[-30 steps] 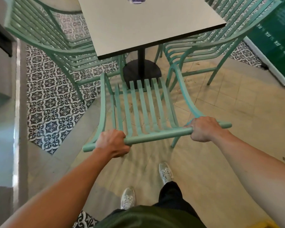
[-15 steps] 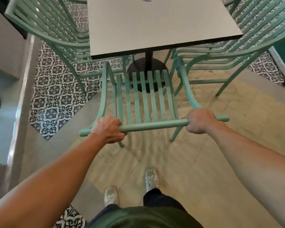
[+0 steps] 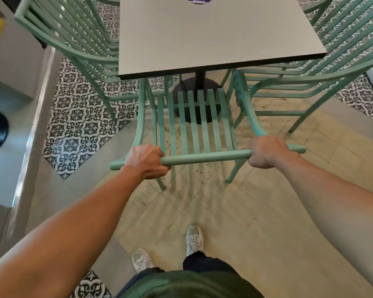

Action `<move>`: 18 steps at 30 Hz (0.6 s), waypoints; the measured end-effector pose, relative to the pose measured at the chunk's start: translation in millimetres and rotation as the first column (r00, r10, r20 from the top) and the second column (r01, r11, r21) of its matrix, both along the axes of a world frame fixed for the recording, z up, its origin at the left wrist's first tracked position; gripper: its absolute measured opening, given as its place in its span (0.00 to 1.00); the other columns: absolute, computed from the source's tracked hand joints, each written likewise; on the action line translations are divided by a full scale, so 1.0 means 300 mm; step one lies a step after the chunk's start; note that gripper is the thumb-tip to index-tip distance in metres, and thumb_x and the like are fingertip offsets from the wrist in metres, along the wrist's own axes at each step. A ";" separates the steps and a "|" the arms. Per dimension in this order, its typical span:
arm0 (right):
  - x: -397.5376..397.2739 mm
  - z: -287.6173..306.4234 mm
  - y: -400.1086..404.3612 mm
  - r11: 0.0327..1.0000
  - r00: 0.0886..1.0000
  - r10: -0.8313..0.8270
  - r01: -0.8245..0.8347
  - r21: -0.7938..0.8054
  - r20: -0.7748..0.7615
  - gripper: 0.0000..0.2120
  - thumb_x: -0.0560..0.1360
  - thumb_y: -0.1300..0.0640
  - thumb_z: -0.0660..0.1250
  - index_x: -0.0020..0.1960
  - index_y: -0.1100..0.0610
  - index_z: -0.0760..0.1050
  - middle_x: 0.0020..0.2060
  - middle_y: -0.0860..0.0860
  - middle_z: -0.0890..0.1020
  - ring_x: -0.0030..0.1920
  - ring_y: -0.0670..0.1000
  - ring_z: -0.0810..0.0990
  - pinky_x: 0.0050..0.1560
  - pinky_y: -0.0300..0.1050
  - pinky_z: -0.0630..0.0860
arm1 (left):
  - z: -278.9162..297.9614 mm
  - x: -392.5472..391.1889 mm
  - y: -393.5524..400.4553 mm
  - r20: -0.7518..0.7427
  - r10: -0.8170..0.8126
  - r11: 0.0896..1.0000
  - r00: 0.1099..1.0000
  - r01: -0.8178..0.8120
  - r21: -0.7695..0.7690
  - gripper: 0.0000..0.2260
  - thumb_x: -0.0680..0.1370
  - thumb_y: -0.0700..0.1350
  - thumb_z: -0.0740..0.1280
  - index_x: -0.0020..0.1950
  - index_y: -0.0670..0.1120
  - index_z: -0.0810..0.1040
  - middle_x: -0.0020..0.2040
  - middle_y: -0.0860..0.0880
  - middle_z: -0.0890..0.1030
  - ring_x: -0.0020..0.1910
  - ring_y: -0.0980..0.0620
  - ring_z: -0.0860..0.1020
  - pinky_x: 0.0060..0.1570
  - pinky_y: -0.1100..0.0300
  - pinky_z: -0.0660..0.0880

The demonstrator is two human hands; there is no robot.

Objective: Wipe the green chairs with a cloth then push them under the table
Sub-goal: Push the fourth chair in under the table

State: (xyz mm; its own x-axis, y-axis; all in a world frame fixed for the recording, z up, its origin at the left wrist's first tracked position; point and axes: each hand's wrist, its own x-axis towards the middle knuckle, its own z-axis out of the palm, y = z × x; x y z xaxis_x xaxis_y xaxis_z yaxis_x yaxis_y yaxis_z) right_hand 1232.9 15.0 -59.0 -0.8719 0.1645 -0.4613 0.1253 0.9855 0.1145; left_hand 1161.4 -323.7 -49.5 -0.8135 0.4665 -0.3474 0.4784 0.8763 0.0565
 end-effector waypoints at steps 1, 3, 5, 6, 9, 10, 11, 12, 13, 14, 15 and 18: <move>-0.005 -0.005 0.004 1.000 1.000 -0.001 0.001 0.003 -0.005 0.07 0.61 0.47 0.63 0.38 0.46 0.72 0.31 0.45 0.74 0.32 0.46 0.68 0.34 0.46 0.64 | 0.001 -0.006 0.002 0.002 -0.001 1.000 1.000 0.001 0.000 0.17 0.70 0.65 0.62 0.39 0.54 0.81 0.31 0.54 0.76 0.30 0.54 0.74 0.30 0.60 0.69; -0.011 -0.013 0.008 1.000 1.000 0.001 -0.001 0.003 -0.010 0.07 0.61 0.46 0.64 0.34 0.46 0.67 0.31 0.45 0.73 0.31 0.46 0.68 0.33 0.46 0.63 | 0.003 -0.016 0.004 0.002 -0.003 1.000 1.000 0.003 0.000 0.16 0.70 0.65 0.63 0.39 0.54 0.81 0.30 0.54 0.75 0.30 0.54 0.74 0.30 0.60 0.69; -0.016 -0.017 0.008 1.000 1.000 0.011 -0.011 0.005 -0.018 0.09 0.61 0.46 0.64 0.33 0.47 0.64 0.30 0.45 0.73 0.31 0.46 0.68 0.31 0.44 0.61 | 0.003 -0.027 0.003 -0.014 -0.008 1.000 1.000 0.008 0.003 0.16 0.70 0.65 0.63 0.39 0.55 0.81 0.31 0.55 0.75 0.30 0.54 0.74 0.30 0.60 0.69; -0.018 -0.017 0.008 1.000 1.000 0.013 -0.013 0.006 -0.021 0.09 0.61 0.46 0.63 0.33 0.47 0.63 0.30 0.45 0.73 0.31 0.46 0.68 0.29 0.44 0.61 | 0.002 -0.030 0.003 -0.023 -0.010 1.000 1.000 0.010 0.005 0.16 0.70 0.65 0.63 0.40 0.55 0.81 0.30 0.55 0.75 0.30 0.55 0.74 0.30 0.60 0.68; -0.019 -0.015 0.005 1.000 1.000 0.008 -0.008 0.007 -0.013 0.09 0.61 0.46 0.63 0.34 0.46 0.63 0.31 0.45 0.74 0.32 0.46 0.69 0.30 0.44 0.63 | 0.000 -0.030 0.002 -0.044 -0.013 1.000 0.999 0.014 0.013 0.16 0.69 0.66 0.63 0.39 0.55 0.81 0.30 0.55 0.74 0.29 0.56 0.72 0.28 0.61 0.65; -0.018 -0.014 0.003 1.000 1.000 0.006 -0.006 0.007 -0.009 0.09 0.62 0.46 0.64 0.35 0.46 0.64 0.31 0.45 0.74 0.32 0.46 0.70 0.30 0.44 0.65 | 0.000 -0.027 0.003 -0.047 -0.012 1.000 0.999 0.013 0.015 0.16 0.69 0.66 0.63 0.39 0.55 0.81 0.30 0.55 0.74 0.29 0.56 0.72 0.28 0.61 0.64; -0.018 -0.013 0.001 1.000 1.000 -0.001 0.001 0.005 -0.007 0.09 0.63 0.46 0.64 0.35 0.46 0.65 0.31 0.46 0.74 0.32 0.46 0.71 0.31 0.44 0.66 | 0.001 -0.026 0.004 -0.047 -0.009 1.000 0.999 0.010 0.016 0.16 0.69 0.66 0.63 0.39 0.56 0.81 0.30 0.55 0.74 0.29 0.56 0.72 0.27 0.61 0.64; -0.017 -0.012 -0.002 1.000 1.000 -0.008 0.008 0.001 -0.011 0.09 0.63 0.47 0.65 0.36 0.46 0.65 0.31 0.46 0.74 0.33 0.46 0.71 0.31 0.44 0.66 | 0.002 -0.024 0.004 -0.044 -0.005 1.000 0.999 0.006 0.016 0.16 0.69 0.65 0.63 0.40 0.55 0.81 0.30 0.55 0.74 0.29 0.56 0.72 0.28 0.61 0.64; -0.014 -0.010 -0.005 1.000 1.000 -0.018 0.018 -0.001 -0.017 0.09 0.63 0.47 0.65 0.36 0.46 0.65 0.31 0.46 0.75 0.33 0.46 0.71 0.30 0.44 0.66 | 0.002 -0.021 0.004 -0.043 0.002 1.000 0.999 -0.001 0.015 0.15 0.69 0.65 0.63 0.40 0.55 0.81 0.31 0.55 0.74 0.29 0.56 0.73 0.28 0.61 0.64; -0.011 -0.009 -0.008 1.000 0.999 -0.023 0.023 -0.002 -0.027 0.08 0.63 0.47 0.65 0.37 0.46 0.66 0.31 0.46 0.75 0.33 0.46 0.71 0.30 0.43 0.66 | 0.002 -0.017 0.003 -0.047 0.013 1.000 0.999 -0.012 0.014 0.15 0.69 0.65 0.63 0.40 0.55 0.81 0.31 0.55 0.74 0.30 0.56 0.73 0.28 0.61 0.64; -0.009 -0.008 -0.012 1.000 0.999 -0.026 0.026 0.000 -0.031 0.07 0.63 0.48 0.65 0.38 0.46 0.68 0.31 0.46 0.75 0.33 0.46 0.71 0.30 0.43 0.66 | 0.001 -0.011 0.001 -0.058 0.029 0.999 0.998 -0.028 0.019 0.15 0.69 0.65 0.63 0.40 0.55 0.81 0.31 0.56 0.74 0.30 0.56 0.73 0.29 0.61 0.64; 0.001 -0.004 -0.030 0.998 0.998 -0.051 0.052 0.035 -0.028 0.08 0.63 0.48 0.63 0.42 0.46 0.72 0.31 0.46 0.74 0.32 0.46 0.70 0.31 0.44 0.66 | -0.015 0.026 -0.008 -0.163 0.075 0.994 0.984 -0.061 0.089 0.17 0.69 0.63 0.64 0.47 0.54 0.80 0.38 0.55 0.79 0.36 0.53 0.76 0.35 0.58 0.69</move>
